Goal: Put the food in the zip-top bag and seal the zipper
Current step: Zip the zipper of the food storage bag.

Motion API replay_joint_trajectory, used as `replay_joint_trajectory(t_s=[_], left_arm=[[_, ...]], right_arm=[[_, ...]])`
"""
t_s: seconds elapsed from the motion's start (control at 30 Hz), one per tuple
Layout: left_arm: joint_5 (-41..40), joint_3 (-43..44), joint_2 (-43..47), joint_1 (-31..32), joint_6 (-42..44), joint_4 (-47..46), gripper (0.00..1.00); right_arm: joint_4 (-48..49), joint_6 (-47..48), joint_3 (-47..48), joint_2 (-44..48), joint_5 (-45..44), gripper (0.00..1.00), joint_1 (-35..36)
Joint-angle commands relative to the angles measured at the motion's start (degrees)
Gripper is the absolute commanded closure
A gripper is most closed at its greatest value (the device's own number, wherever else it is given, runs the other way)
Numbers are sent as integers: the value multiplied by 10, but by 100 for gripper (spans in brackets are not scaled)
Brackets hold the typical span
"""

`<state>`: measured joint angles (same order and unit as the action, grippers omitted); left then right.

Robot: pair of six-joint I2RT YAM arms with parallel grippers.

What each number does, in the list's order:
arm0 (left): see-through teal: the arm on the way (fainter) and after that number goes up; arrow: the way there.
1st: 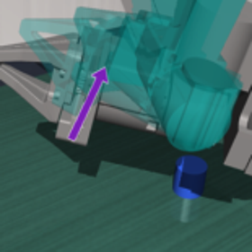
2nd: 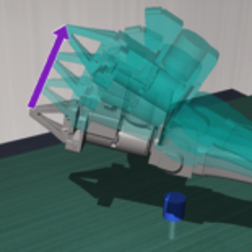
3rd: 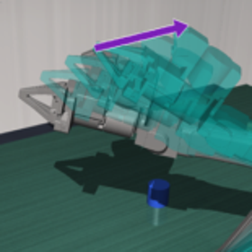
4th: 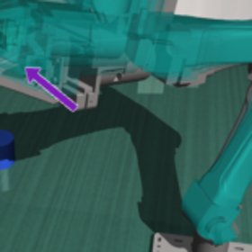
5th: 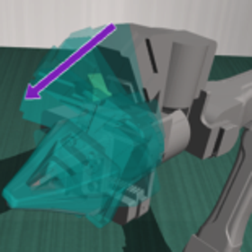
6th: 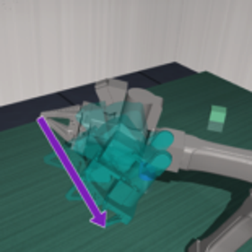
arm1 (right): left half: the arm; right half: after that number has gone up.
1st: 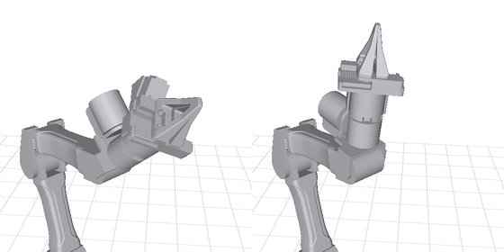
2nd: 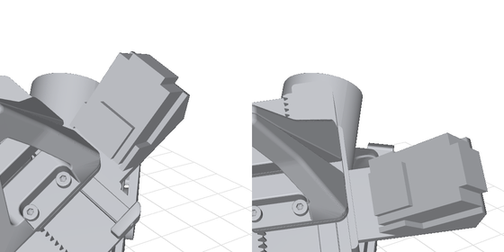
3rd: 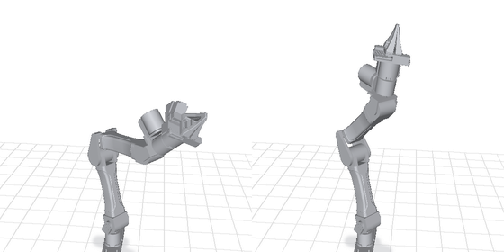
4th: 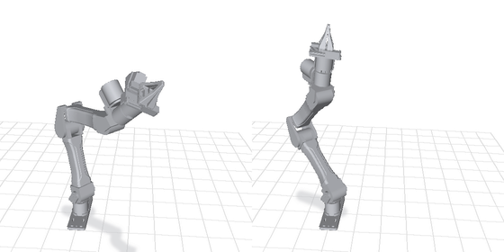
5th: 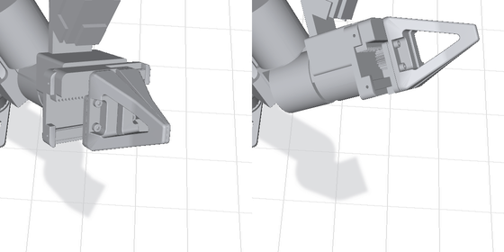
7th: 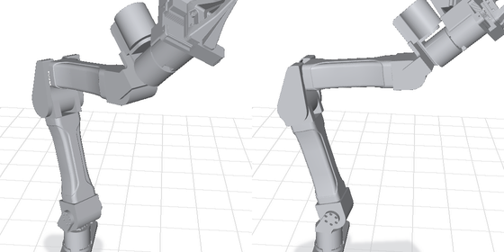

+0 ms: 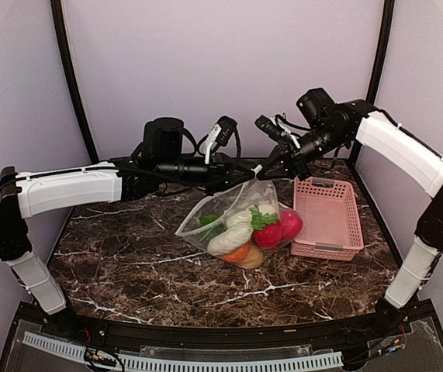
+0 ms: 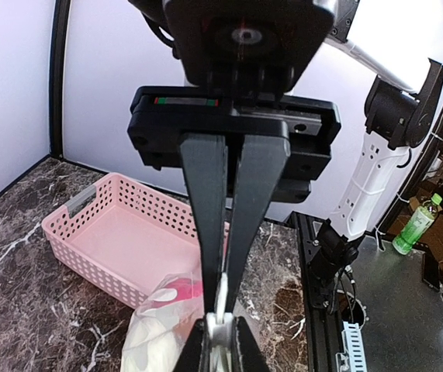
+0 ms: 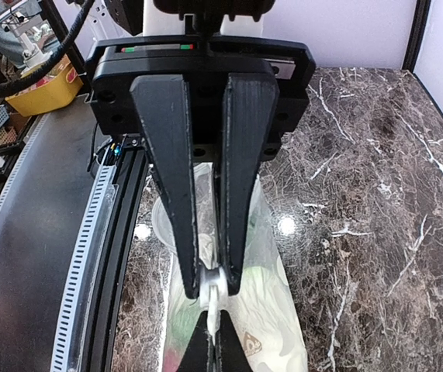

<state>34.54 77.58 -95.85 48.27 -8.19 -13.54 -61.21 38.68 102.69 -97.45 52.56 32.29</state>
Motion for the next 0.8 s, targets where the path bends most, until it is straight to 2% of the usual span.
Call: replay_joint_trajectory(t_s=[0.0, 0.27, 0.77], left_arm=[[-27, 9, 21, -3, 26, 95, 99], [-49, 7, 41, -15, 52, 152, 99], [-87, -53, 80, -19, 62, 172, 99]], right_arm=[[32, -5, -5, 10, 39, 100, -17], [51, -11, -20, 18, 45, 100, -48], [94, -32, -40, 3, 55, 100, -98]])
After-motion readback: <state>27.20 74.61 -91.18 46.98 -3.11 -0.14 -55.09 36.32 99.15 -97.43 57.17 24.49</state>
